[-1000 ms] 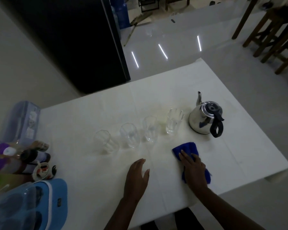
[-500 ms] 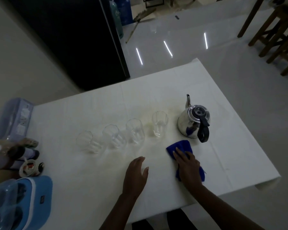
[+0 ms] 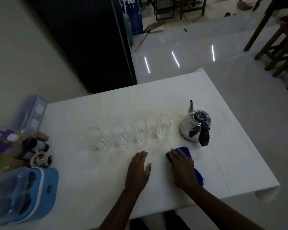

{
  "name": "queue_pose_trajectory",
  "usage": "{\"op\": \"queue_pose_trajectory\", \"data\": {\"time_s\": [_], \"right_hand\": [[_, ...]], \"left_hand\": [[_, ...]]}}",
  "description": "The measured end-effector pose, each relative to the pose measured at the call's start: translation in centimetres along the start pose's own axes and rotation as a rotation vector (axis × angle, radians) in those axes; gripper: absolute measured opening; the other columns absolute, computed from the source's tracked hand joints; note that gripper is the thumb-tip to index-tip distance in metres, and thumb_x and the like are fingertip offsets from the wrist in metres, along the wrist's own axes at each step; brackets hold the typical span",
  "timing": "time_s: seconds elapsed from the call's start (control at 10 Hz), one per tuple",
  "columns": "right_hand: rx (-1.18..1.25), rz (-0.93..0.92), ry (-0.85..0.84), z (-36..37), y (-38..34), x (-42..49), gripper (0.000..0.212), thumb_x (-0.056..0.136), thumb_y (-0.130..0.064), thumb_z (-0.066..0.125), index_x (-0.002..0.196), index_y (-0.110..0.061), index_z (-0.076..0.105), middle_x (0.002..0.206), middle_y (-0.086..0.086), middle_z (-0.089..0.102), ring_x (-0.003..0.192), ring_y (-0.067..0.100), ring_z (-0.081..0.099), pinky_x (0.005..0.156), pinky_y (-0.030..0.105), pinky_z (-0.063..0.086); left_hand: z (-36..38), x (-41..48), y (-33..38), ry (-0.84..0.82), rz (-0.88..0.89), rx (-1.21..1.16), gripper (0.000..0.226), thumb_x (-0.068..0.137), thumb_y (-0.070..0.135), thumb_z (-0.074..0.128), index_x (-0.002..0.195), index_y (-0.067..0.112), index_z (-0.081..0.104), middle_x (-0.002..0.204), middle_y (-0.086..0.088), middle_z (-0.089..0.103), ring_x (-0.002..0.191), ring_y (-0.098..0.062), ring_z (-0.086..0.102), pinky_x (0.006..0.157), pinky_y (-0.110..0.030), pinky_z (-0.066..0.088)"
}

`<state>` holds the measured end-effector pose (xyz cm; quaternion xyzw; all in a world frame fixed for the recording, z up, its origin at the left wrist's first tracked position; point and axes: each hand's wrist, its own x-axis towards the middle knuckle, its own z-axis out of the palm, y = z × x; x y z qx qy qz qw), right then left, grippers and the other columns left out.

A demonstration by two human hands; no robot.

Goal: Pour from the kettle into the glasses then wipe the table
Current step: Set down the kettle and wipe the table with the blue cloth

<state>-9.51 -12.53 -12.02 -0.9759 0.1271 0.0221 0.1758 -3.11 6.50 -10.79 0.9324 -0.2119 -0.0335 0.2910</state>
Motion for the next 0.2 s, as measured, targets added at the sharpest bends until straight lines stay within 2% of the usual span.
{"op": "queue_pose_trajectory", "data": {"time_s": [0.1, 0.2], "right_hand": [[0.022, -0.039, 0.057, -1.0, -1.6, 0.8, 0.049, 0.086, -0.022, 0.058, 0.133, -0.02, 0.044, 0.138, 0.0, 0.051, 0.132, 0.022, 0.041, 0.101, 0.045, 0.043], [0.108, -0.068, 0.144, -2.6, -3.8, 1.7, 0.051, 0.086, -0.024, 0.058, 0.135, -0.022, 0.041, 0.141, -0.002, 0.048, 0.135, 0.02, 0.036, 0.105, 0.045, 0.038]], "left_hand": [[-1.9, 0.7, 0.2, 0.035, 0.021, 0.013, 0.047, 0.091, 0.028, 0.06, 0.134, 0.015, 0.048, 0.139, -0.002, 0.05, 0.132, -0.016, 0.039, 0.109, -0.032, 0.033], [-4.5, 1.5, 0.7, 0.113, 0.066, 0.001, 0.046, 0.092, 0.03, 0.058, 0.135, 0.017, 0.047, 0.139, 0.0, 0.05, 0.132, -0.013, 0.037, 0.108, -0.026, 0.029]]}}
